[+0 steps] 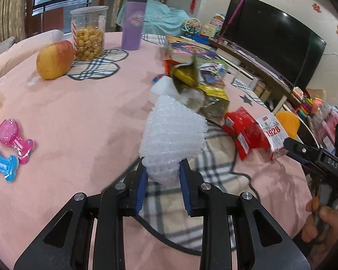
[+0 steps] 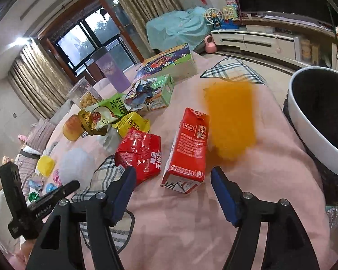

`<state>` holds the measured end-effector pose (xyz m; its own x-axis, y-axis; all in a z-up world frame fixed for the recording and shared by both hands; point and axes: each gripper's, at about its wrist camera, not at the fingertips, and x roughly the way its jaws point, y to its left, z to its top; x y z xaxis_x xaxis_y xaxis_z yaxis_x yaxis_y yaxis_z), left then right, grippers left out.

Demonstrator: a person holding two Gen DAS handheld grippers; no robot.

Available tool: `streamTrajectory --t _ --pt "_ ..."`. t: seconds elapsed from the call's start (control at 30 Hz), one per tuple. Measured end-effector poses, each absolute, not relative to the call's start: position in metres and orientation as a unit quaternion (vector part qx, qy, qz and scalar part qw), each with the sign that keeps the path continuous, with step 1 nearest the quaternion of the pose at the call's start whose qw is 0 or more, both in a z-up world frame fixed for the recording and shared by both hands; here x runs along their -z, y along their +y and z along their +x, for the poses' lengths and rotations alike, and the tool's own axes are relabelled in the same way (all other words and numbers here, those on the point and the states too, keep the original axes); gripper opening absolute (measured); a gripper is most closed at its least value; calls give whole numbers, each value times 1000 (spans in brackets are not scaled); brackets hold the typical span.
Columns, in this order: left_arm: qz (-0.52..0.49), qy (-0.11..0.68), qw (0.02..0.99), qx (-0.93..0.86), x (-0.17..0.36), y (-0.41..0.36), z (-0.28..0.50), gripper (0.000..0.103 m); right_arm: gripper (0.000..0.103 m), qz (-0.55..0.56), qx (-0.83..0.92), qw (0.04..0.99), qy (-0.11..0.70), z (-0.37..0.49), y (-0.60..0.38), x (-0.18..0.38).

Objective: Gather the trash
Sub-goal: 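Grasp the white milk carton with the right tool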

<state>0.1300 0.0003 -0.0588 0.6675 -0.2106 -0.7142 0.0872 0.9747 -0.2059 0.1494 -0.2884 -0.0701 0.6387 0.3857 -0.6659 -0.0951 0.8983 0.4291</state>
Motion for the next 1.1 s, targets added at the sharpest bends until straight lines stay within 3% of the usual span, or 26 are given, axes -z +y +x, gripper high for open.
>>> streamTrajectory --t 0.33,0.47,0.5,0.57,1.1 --pt "-70 400 906 116 54 -26 118 25 70 217 -107 879 410 158 -309 88" --pt "-68 402 904 130 54 -36 112 25 66 200 -102 878 422 166 -304 97" --pt "-68 403 903 133 54 -39 111 25 59 192 -101 881 421 166 -302 97" --pt "-65 403 902 140 53 -45 107 25 57 185 -104 883 419 164 -300 95" --pt "-41 404 894 191 49 -91 87 25 60 168 -109 886 419 107 -320 88"
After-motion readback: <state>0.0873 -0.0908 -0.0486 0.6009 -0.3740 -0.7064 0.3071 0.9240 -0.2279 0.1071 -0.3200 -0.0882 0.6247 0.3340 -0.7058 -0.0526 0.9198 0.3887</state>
